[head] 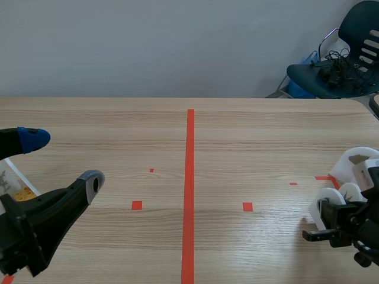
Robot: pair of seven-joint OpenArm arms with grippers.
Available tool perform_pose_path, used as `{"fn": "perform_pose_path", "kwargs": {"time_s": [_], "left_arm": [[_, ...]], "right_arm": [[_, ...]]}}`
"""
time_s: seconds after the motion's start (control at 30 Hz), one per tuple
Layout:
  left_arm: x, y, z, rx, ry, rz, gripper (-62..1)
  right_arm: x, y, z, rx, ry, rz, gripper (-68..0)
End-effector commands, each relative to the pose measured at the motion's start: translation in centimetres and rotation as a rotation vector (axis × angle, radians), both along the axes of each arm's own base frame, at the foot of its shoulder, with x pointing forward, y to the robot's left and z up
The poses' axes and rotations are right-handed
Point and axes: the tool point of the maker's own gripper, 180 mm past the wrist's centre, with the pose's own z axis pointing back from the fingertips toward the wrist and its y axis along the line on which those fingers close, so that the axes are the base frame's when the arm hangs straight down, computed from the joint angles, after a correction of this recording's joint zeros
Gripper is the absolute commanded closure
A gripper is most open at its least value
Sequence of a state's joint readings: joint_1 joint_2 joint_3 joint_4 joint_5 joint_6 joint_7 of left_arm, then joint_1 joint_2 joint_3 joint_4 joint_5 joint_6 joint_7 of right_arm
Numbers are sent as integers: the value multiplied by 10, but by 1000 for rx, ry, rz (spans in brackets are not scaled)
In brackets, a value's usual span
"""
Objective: Do the leaf sorting experiment
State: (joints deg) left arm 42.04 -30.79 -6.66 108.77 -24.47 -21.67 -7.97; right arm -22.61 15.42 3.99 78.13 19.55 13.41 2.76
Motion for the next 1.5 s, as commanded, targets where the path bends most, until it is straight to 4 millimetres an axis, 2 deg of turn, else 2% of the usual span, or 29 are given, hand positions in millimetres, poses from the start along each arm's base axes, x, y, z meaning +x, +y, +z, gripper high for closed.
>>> {"fn": "perform_pose_path", "kwargs": {"time_s": [0.0, 0.13, 0.33, 0.47, 0.6, 0.67, 0.8, 0.93, 1.0, 1.07, 1.13, 1.3, 1.47], "left_arm": [[1, -3, 10, -23, -32, -6, -623], [1, -3, 10, -23, -32, -6, -623], [1, -3, 11, -25, -34, -6, -623], [1, -3, 11, -25, -34, -6, -623], [1, -3, 11, -25, -34, -6, -623], [1, -3, 11, -25, -34, -6, -623], [1, -3, 11, -25, -34, -6, -623], [1, -3, 11, -25, -33, -6, -623], [1, -3, 11, -25, -33, -6, -623], [1, -3, 11, -25, -33, -6, -623], [1, -3, 11, -24, -33, -6, -623], [1, -3, 11, -24, -33, -6, -623], [1, -3, 11, -24, -33, -6, -623]], "right_arm": [[10, -6, 12, -18, -48, -13, -47], [11, -14, 13, -39, -63, -53, -55], [16, -14, 16, -39, -73, -53, -66], [24, -14, 22, -38, -97, -53, -227], [36, -11, 33, -30, -135, -39, -249], [43, -6, 43, -24, -161, -20, -249], [58, 8, 79, -30, -235, 23, -260], [67, 21, 125, -65, -298, 76, -379], [69, 25, 143, -89, -316, 91, -483], [68, 29, 158, -95, -331, 112, -599], [65, 36, 165, -89, -326, 154, -679], [48, 43, 163, -101, -282, 231, -679], [18, 74, 153, -41, -187, 366, -679]]}}
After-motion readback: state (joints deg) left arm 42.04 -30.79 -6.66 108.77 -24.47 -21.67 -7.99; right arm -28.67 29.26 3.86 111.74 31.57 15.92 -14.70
